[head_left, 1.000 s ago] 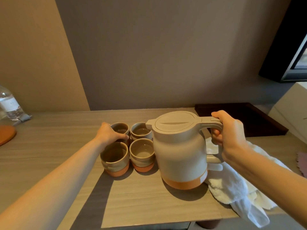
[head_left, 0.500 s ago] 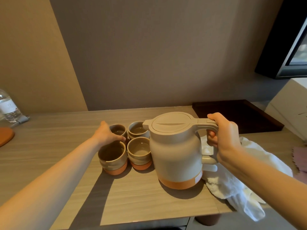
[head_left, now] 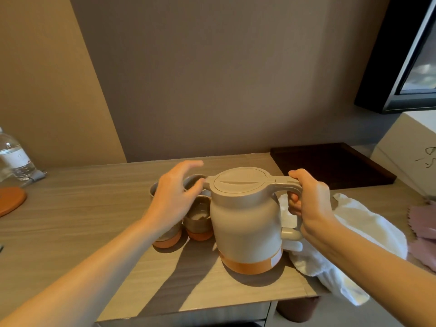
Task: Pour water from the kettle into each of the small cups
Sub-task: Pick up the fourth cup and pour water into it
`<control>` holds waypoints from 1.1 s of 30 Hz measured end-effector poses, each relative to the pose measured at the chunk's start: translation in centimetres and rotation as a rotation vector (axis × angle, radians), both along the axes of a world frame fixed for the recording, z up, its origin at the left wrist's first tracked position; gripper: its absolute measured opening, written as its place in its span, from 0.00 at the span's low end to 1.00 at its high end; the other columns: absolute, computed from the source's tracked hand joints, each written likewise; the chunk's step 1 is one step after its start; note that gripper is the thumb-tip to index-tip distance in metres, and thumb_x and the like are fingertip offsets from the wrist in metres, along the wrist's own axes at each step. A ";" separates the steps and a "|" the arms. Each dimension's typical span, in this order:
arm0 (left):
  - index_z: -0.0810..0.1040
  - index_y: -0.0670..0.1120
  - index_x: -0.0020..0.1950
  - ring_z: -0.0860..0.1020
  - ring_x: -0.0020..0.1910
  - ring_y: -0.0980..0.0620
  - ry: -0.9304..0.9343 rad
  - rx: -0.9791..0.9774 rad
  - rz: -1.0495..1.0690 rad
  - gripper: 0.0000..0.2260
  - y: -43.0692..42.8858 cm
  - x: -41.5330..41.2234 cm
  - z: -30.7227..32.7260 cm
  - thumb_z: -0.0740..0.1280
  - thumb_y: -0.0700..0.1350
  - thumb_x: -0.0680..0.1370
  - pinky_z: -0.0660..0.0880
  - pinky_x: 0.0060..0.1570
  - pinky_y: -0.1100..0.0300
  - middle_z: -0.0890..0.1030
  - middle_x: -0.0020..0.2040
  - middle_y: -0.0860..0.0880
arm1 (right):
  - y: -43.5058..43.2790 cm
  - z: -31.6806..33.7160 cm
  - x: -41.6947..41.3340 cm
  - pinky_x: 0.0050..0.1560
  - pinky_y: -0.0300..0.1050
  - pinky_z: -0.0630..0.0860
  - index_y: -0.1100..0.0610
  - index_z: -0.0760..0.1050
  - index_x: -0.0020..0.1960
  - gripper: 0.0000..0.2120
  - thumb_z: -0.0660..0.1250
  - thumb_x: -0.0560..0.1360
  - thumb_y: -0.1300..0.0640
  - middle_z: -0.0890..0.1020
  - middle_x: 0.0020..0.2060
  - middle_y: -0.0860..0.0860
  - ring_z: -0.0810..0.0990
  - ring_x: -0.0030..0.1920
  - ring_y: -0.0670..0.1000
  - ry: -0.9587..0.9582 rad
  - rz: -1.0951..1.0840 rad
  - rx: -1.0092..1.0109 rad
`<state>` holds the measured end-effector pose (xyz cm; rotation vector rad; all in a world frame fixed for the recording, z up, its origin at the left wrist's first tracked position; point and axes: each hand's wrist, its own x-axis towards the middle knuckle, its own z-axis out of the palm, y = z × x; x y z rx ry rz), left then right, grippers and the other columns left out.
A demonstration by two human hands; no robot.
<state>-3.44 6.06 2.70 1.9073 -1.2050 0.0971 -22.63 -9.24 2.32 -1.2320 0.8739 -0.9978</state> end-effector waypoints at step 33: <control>0.69 0.50 0.73 0.58 0.67 0.70 -0.247 0.088 -0.221 0.20 -7.5 0.0 -2.8 0.63 0.49 0.81 0.53 0.63 0.80 0.71 0.71 0.54 | -4.8 -2.7 5.7 0.32 0.44 0.66 0.60 0.75 0.34 0.14 0.64 0.74 0.52 0.71 0.25 0.52 0.68 0.30 0.48 -0.070 -0.116 0.040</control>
